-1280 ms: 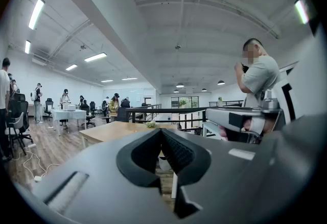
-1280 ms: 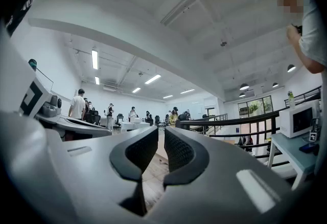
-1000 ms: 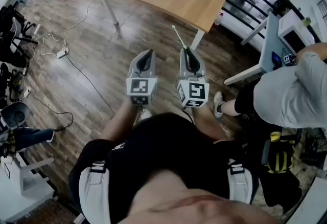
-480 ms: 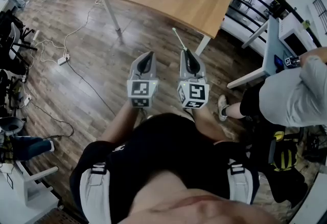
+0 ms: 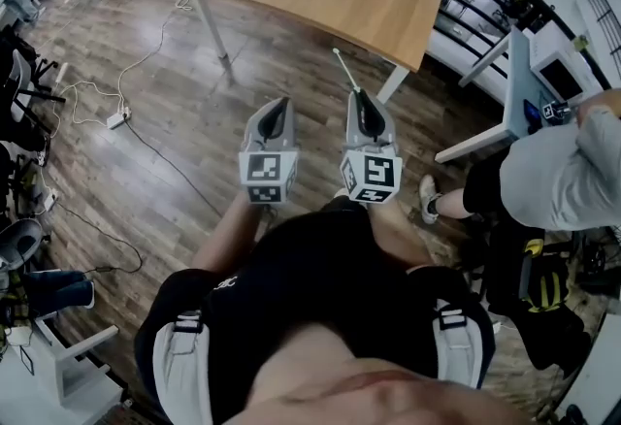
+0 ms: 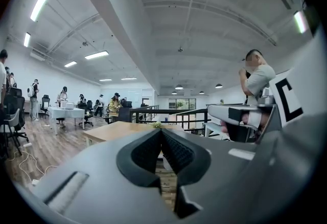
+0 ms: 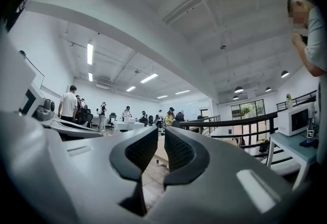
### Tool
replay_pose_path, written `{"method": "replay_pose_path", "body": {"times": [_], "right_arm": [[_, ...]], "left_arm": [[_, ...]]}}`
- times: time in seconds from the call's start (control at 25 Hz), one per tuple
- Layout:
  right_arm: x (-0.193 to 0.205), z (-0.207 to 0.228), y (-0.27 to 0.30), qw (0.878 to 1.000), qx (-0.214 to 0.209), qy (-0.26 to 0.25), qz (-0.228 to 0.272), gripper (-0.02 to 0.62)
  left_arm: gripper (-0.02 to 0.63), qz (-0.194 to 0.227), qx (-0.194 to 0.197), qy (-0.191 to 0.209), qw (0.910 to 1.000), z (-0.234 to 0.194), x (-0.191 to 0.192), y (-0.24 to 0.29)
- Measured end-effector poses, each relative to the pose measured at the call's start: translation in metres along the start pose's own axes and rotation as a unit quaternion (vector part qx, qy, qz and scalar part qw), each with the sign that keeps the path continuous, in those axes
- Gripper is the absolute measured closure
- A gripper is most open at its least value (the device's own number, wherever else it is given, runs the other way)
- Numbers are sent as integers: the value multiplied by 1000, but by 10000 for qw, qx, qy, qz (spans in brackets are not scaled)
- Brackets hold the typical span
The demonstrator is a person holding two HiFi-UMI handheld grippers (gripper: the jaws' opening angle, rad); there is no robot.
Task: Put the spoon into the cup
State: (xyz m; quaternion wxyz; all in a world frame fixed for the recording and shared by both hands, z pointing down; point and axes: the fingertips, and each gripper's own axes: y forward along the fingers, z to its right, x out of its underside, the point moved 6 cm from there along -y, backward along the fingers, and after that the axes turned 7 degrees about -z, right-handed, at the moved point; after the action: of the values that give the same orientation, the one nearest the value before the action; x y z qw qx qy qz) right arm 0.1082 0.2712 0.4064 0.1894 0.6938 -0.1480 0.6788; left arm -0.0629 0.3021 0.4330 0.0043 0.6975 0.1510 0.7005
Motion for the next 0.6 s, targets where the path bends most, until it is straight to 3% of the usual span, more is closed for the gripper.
{"method": "replay_pose_path", "body": {"times": [0.6], "right_arm": [[-4,-4,64,9999,-117,9,69,554]], "left_arm": [[594,63,-157,-40,9998,-42,-8,35]]}}
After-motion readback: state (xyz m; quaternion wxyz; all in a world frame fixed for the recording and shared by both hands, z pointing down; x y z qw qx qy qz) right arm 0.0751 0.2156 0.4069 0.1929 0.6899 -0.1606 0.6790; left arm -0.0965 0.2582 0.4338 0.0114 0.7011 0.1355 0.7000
